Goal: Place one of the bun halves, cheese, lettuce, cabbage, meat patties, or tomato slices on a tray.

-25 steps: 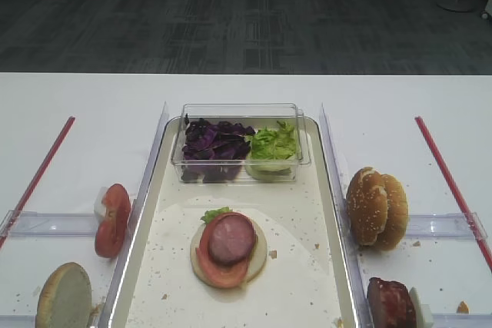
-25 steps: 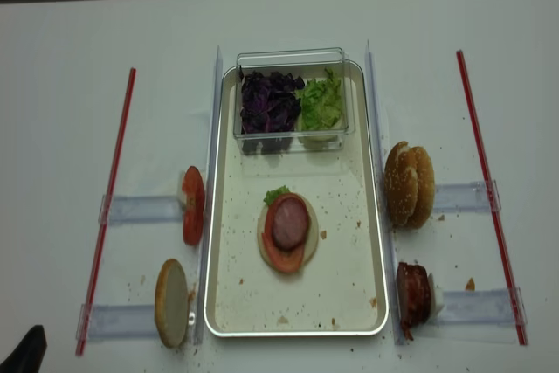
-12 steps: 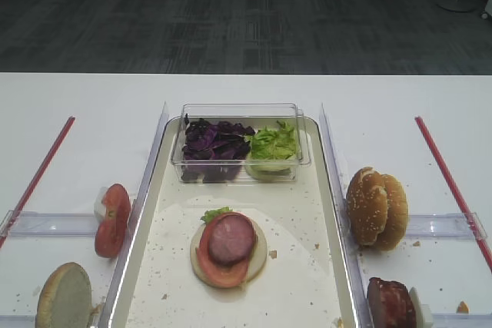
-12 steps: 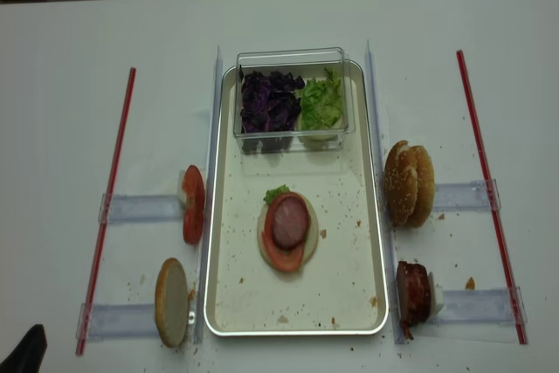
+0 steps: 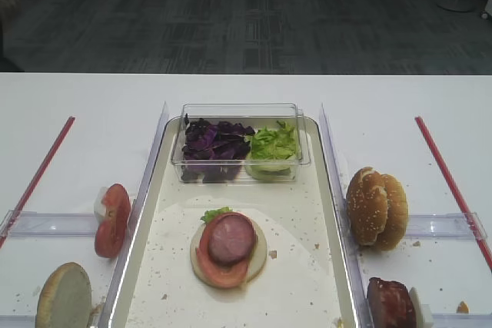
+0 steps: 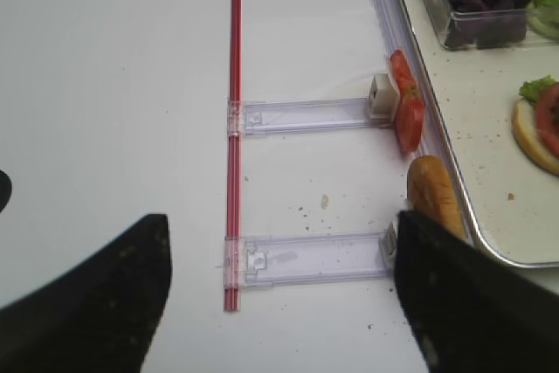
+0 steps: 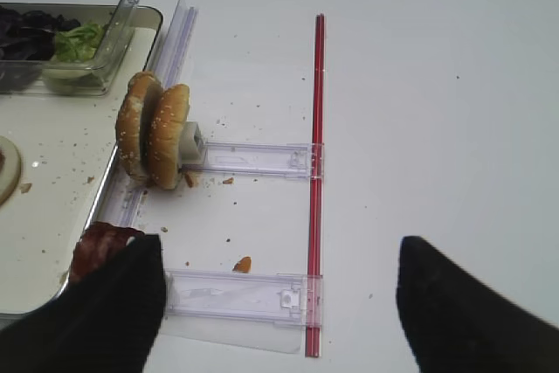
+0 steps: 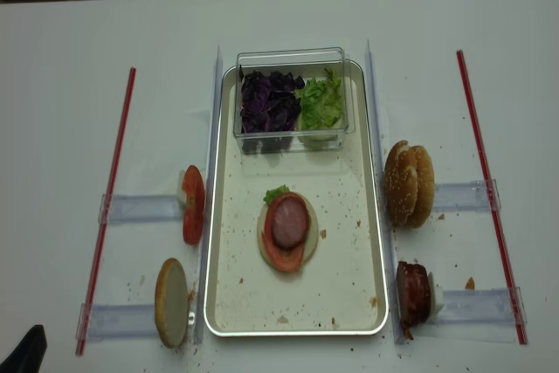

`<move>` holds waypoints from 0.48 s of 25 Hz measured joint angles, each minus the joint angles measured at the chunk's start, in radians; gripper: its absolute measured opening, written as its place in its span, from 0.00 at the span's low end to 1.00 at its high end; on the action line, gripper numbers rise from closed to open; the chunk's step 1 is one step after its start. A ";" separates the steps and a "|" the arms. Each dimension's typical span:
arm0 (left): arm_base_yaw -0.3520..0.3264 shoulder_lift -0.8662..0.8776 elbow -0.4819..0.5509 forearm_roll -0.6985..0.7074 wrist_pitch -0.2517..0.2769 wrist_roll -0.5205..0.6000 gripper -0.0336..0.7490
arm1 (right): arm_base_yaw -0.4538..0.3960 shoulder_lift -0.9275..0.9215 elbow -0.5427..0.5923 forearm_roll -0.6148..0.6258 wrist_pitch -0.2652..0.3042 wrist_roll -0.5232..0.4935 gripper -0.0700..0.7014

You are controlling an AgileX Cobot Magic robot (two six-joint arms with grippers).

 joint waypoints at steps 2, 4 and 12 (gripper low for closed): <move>0.000 0.000 0.000 0.000 0.000 0.000 0.67 | 0.000 0.000 0.000 0.000 0.000 0.000 0.83; 0.000 0.000 0.000 0.000 0.000 0.000 0.67 | 0.000 0.000 0.000 0.000 0.000 0.001 0.83; 0.000 0.000 0.000 0.000 0.000 0.000 0.67 | 0.000 0.000 0.000 0.000 0.000 0.001 0.83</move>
